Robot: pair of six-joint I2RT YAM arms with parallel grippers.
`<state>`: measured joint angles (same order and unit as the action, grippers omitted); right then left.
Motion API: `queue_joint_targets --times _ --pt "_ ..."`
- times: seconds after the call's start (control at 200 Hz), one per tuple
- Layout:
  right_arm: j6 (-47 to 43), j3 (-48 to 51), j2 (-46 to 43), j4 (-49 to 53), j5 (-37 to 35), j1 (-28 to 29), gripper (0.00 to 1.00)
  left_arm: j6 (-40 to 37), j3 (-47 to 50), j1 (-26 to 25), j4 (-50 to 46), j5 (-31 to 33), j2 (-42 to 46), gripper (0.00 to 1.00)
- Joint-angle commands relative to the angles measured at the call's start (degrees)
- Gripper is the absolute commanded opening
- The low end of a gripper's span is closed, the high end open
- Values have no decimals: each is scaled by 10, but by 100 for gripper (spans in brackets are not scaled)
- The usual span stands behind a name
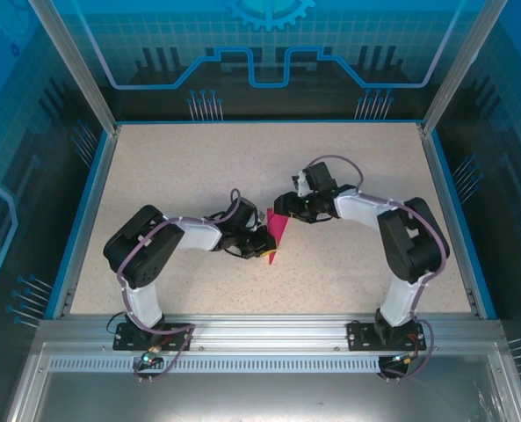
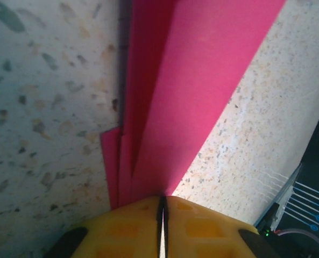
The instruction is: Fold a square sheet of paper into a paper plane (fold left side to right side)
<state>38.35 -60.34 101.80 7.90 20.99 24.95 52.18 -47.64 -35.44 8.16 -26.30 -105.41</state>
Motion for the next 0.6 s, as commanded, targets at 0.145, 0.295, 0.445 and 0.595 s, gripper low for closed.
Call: queue_joint_targets --times 0.145,0.295,0.445,0.595 --pt "13 58 -52 -39 53 3 37 -10 4 -17 -116 31 -33 8" --pt "21 59 -22 -60 71 23 31 -13 1 -18 -123 34 -32 7" --pt "28 52 13 -73 70 31 28 -15 1 -17 -127 36 -30 7" --pt "19 37 45 -63 63 31 25 -15 1 -18 -130 37 -30 7"
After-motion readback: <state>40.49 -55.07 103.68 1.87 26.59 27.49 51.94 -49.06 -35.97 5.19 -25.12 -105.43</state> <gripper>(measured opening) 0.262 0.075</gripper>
